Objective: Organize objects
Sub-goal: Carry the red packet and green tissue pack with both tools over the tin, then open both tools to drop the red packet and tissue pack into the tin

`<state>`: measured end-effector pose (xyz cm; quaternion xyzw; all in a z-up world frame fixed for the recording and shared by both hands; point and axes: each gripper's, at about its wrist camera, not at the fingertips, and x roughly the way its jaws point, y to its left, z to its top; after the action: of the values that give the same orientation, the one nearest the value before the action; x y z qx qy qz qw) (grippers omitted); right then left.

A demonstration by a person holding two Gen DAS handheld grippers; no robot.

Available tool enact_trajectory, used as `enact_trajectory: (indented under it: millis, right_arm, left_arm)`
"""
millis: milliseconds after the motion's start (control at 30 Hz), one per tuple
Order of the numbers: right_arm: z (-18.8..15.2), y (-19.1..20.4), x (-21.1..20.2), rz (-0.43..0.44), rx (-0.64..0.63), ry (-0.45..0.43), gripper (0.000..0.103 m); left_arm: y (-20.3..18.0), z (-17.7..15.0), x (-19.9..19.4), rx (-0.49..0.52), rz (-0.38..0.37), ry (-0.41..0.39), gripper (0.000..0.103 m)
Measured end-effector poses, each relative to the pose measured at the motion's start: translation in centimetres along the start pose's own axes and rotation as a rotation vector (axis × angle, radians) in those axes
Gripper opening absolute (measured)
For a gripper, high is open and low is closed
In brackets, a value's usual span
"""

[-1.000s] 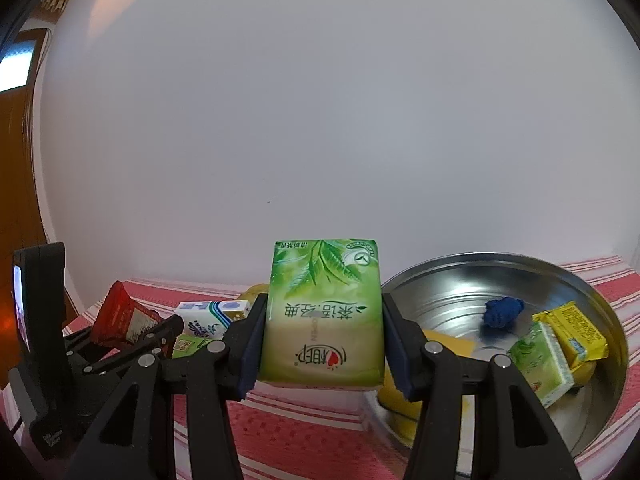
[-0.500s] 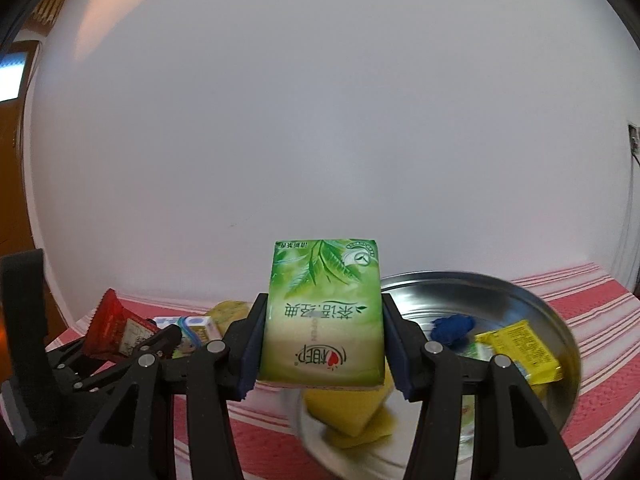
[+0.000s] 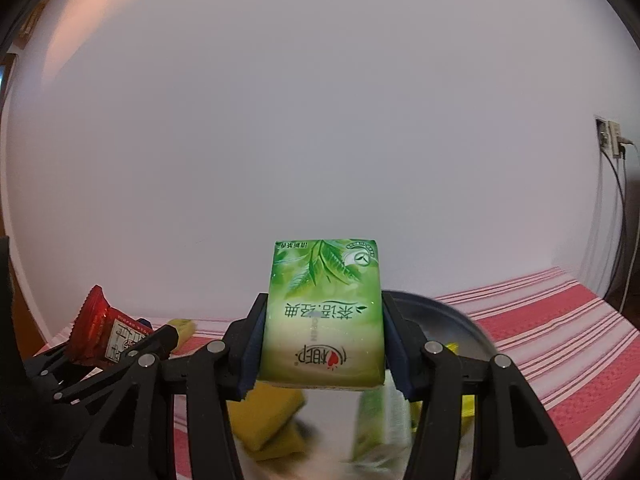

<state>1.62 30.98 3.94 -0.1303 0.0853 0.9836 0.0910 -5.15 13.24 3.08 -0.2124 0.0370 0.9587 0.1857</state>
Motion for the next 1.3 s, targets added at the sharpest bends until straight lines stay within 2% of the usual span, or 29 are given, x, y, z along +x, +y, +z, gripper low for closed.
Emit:
enact_trajectory:
  millis: [233,400,600,800,1033,1133,1167,1200,1233,1267,1300]
  right_arm:
    - [0.5,-3.6,1.3,-0.086,0.023,-0.004,0.055]
    - [0.4,-5.2,2.0,-0.117,0.037,0.029,0.055]
    - [0.0,-6.1,3.5,-0.108,0.066,0.100,0.056]
    - [-0.9,-6.2,4.0,-0.097,0.072,0.165,0.056]
    - [-0.8,-5.8,4.2,-0.078,0.050,0.203,0.056]
    - [-1.0,-5.6,4.8,-0.049,0.035,0.237,0.057]
    - [-1.1,-5.6,5.0,-0.036,0.036,0.243,0.057]
    - [-1.3,-5.5,5.1,-0.020,0.038,0.249,0.057]
    - [-1.3,-5.5,5.1,-0.008,0.038,0.259,0.058]
    - [-1.1,-5.3,5.2,0.003,0.037,0.272,0.060]
    - [-1.2,-5.2,5.3,0.007,0.037,0.279,0.063]
  left_arm:
    - [-2.6,0.2,2.1,-0.012,-0.053,0.041,0.025]
    - [-4.8,0.2,3.4,-0.001,-0.087,0.071,0.025]
    - [-6.6,-0.5,4.8,0.037,-0.070,0.118,0.025]
    - [-6.1,-1.1,5.5,0.039,-0.041,0.168,0.025]
    - [-6.7,-2.1,6.3,0.071,-0.007,0.192,0.025]
    - [-7.0,-2.1,6.1,0.082,0.012,0.187,0.028]
    - [-6.9,-2.0,6.1,0.082,0.018,0.183,0.042]
    - [-7.0,-1.8,5.9,0.082,0.029,0.179,0.068]
    - [-7.0,-1.5,5.5,0.083,0.054,0.161,0.080]
    - [-7.0,-1.4,5.1,0.084,0.079,0.140,0.102]
    - [-7.1,-1.2,4.6,0.087,0.103,0.111,0.103]
